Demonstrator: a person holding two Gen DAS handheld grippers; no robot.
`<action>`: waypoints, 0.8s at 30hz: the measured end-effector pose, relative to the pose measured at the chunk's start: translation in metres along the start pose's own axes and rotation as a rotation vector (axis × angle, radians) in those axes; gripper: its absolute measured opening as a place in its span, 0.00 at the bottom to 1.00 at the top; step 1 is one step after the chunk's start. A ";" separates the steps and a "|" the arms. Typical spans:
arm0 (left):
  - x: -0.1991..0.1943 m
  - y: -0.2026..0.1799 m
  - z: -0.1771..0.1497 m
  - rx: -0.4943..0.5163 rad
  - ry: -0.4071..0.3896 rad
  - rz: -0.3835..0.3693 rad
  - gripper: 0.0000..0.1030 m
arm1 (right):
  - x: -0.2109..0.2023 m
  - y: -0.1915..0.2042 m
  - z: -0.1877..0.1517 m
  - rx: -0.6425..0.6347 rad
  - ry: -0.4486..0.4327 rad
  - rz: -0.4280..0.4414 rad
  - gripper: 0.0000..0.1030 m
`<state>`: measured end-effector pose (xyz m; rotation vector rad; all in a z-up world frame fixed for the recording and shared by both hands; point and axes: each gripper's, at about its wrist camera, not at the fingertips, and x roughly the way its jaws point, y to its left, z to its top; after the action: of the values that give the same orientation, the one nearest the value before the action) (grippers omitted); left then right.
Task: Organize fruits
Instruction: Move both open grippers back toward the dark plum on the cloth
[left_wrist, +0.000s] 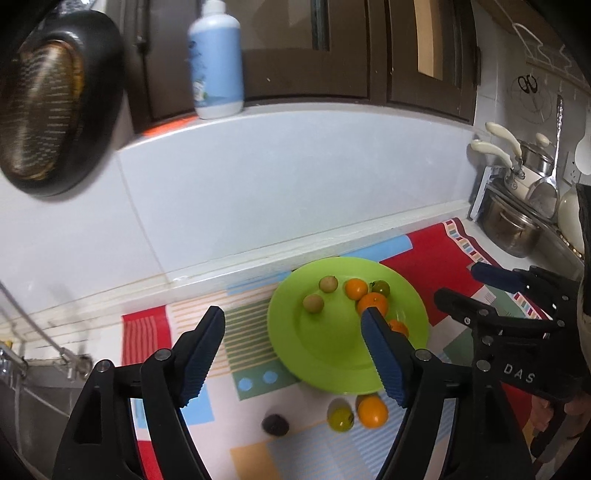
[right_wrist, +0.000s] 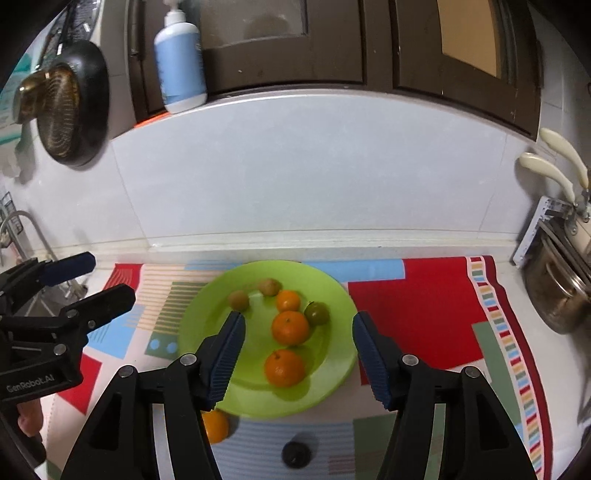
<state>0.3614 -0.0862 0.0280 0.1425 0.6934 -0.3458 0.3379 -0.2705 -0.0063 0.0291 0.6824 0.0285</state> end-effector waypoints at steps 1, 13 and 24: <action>-0.004 0.002 -0.001 -0.003 -0.005 0.001 0.76 | -0.004 0.003 -0.002 -0.003 -0.005 0.002 0.59; -0.037 0.023 -0.036 -0.008 -0.014 0.034 0.81 | -0.039 0.042 -0.027 -0.032 -0.052 -0.019 0.60; -0.026 0.035 -0.067 -0.036 0.047 0.027 0.82 | -0.037 0.041 -0.063 0.102 0.001 -0.145 0.60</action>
<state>0.3150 -0.0303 -0.0058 0.1263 0.7435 -0.3044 0.2688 -0.2299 -0.0299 0.0773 0.6852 -0.1459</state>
